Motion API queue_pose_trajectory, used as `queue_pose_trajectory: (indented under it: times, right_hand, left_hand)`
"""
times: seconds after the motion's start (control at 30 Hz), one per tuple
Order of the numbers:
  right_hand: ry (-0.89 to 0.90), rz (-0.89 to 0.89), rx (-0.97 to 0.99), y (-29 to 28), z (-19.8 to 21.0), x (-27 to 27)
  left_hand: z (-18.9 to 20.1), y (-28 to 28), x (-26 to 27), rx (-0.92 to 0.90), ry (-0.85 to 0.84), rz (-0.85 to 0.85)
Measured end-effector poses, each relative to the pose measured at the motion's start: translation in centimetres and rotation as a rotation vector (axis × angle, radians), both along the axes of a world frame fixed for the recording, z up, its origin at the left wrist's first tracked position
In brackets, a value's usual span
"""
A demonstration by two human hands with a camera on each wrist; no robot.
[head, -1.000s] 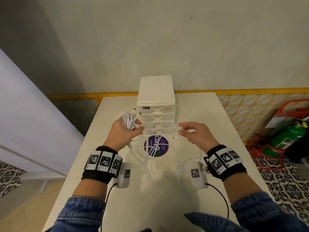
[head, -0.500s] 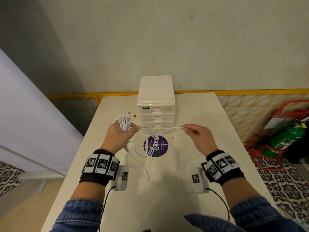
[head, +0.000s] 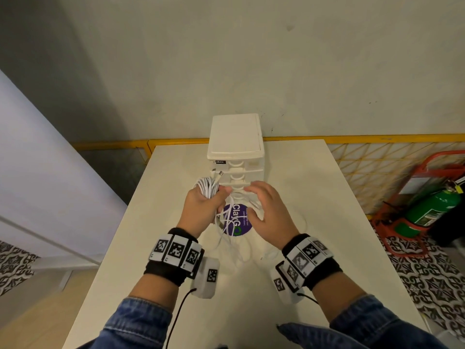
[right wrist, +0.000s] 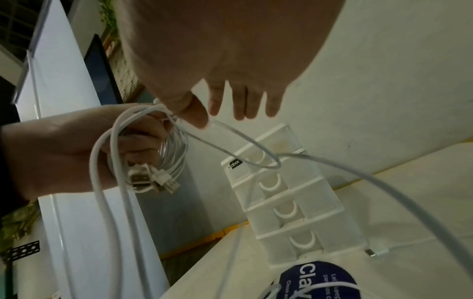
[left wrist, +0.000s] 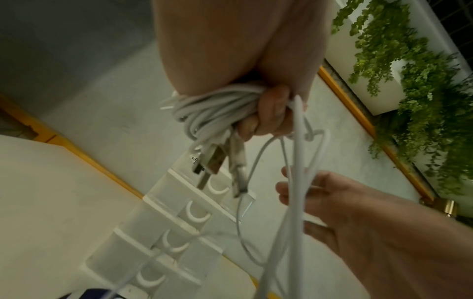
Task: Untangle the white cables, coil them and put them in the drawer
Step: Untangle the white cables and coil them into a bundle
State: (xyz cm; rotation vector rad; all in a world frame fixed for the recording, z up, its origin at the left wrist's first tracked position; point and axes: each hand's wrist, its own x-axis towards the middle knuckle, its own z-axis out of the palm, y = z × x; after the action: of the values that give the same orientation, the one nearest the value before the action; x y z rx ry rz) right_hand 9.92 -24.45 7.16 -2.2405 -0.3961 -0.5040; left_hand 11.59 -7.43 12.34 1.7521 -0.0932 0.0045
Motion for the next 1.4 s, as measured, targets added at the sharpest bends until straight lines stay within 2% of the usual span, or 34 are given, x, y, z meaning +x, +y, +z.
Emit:
queue_pose_trajectory:
  times: [0.03,0.07,0.1,0.2,0.27,0.37,0.47,0.6,0.7,0.73,0.83,0.93,1.0,1.07,1.13,1.23,1.33,1.4]
  right_hand:
    - [-0.076,-0.023,0.024,0.0,0.0,0.0]
    - [-0.077,-0.006,0.077,0.0,0.1,-0.1]
    - [0.007,0.055,0.153,0.2,0.2,-0.4]
    - [0.445,0.274,0.367,1.4,0.3,-1.4]
    - [0.628,0.338,0.423,1.9,-0.2,-1.9]
    - [0.763,0.335,0.413,1.8,-1.1,-2.6]
    - [0.872,0.217,0.486,1.1,-2.3,-2.7]
    - [0.873,0.033,0.508,0.7,-2.9,-1.7]
    - [0.791,0.058,0.292,1.3,-3.3,-0.3]
    - [0.769,0.077,0.277,1.7,-3.5,0.1]
    - [0.673,0.083,0.364,2.7,-3.5,0.7]
    - [0.581,0.001,0.472,2.6,-3.0,0.4]
    - [0.615,0.003,0.373,1.9,-3.8,0.0]
    - [0.729,0.046,0.054,1.2,-5.0,-0.7]
    - [0.774,0.011,-0.222,0.7,-6.4,-1.5]
    - [0.775,-0.042,-0.354,0.0,-6.8,-2.1]
    - [0.880,-0.119,-0.481,-1.7,-6.9,-2.1]
    - [0.925,-0.224,-0.456,-3.6,-7.0,-1.9]
  left_hand:
    - [-0.1,-0.1,0.0,-0.006,-0.006,0.005]
    - [-0.2,-0.1,0.0,-0.013,-0.011,0.005]
    - [-0.3,-0.2,0.0,-0.020,-0.014,0.000]
    - [-0.3,-0.4,0.0,-0.031,-0.018,-0.011]
    - [0.0,-0.2,0.1,-0.036,-0.022,0.000]
    - [0.8,0.9,0.3,-0.048,-0.045,0.045]
    - [1.8,2.1,0.6,-0.058,-0.081,0.070]
    - [2.2,2.7,0.2,-0.058,-0.065,0.003]
    - [2.2,1.6,-0.8,-0.073,-0.015,-0.124]
    - [2.1,1.1,-1.0,-0.072,-0.013,-0.170]
    - [2.2,0.1,-1.4,-0.027,-0.020,-0.249]
    - [2.3,0.3,-1.2,-0.027,-0.027,-0.180]
    - [2.5,1.1,-0.7,-0.040,-0.051,-0.080]
    - [2.6,2.0,0.0,-0.030,-0.103,0.004]
    - [2.6,2.5,0.3,0.005,-0.140,0.032]
    - [2.3,3.1,0.2,-0.077,-0.123,0.073]
    - [2.6,4.7,0.8,-0.195,-0.148,0.212]
    - [2.7,5.7,1.2,-0.234,-0.174,0.274]
